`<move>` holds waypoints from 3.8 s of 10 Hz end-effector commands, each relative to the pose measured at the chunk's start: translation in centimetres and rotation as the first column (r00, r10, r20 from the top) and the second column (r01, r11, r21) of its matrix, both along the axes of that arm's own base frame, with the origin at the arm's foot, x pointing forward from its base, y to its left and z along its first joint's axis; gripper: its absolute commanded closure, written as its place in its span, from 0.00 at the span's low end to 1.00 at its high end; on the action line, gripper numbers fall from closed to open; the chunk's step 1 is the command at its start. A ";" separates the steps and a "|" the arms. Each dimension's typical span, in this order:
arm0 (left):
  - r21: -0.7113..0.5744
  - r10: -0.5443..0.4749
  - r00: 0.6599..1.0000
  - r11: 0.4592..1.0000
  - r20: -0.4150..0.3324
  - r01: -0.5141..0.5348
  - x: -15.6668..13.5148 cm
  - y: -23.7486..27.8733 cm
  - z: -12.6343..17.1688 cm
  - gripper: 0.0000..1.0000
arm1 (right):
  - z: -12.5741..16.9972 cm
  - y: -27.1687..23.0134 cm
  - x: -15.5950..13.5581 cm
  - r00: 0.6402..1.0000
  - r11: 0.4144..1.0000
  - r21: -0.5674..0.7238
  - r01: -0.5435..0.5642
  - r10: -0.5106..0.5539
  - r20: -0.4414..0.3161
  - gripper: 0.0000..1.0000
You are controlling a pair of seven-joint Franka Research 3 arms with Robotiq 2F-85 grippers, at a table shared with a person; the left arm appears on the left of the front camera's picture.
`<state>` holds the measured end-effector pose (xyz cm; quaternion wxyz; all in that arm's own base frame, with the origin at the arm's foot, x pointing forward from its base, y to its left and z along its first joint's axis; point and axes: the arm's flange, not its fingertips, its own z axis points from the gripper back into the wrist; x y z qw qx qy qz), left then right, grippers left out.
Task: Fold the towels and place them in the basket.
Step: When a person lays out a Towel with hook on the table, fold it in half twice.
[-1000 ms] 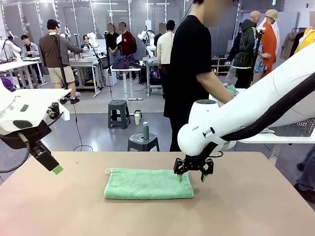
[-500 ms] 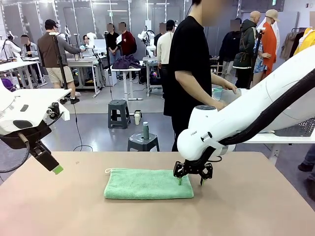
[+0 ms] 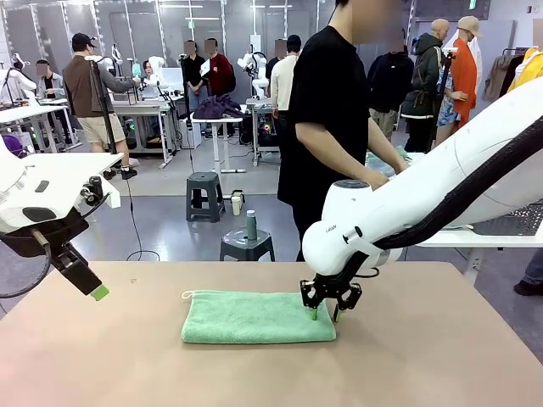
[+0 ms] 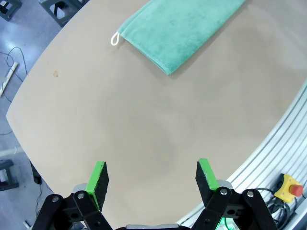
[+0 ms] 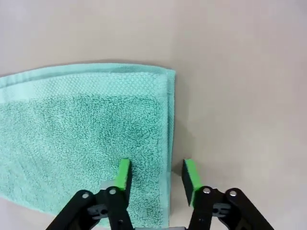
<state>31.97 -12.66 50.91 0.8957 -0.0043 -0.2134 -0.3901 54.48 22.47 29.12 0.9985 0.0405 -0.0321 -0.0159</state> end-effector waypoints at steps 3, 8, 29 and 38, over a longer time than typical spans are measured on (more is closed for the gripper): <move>-0.006 -0.003 1.000 1.000 0.008 0.003 0.3 0.0 -0.1 0.08 | -1.3 0.5 -0.4 0.999 0.999 -0.008 0.046 -0.046 -0.010 1.00; -0.006 -0.003 1.000 1.000 0.008 0.003 0.3 0.0 -0.1 0.08 | -0.7 0.3 -0.6 0.999 0.999 -0.015 0.033 -0.033 -0.018 1.00; -0.006 -0.003 1.000 1.000 0.008 0.003 0.3 0.0 -0.1 0.08 | 8.7 17.6 -1.6 0.978 0.978 -0.035 -0.208 0.207 -0.013 1.00; -0.006 -0.003 1.000 1.000 0.008 0.003 0.3 0.0 -0.1 0.08 | 5.2 21.1 -1.7 0.974 0.976 -0.025 -0.214 0.212 -0.075 0.47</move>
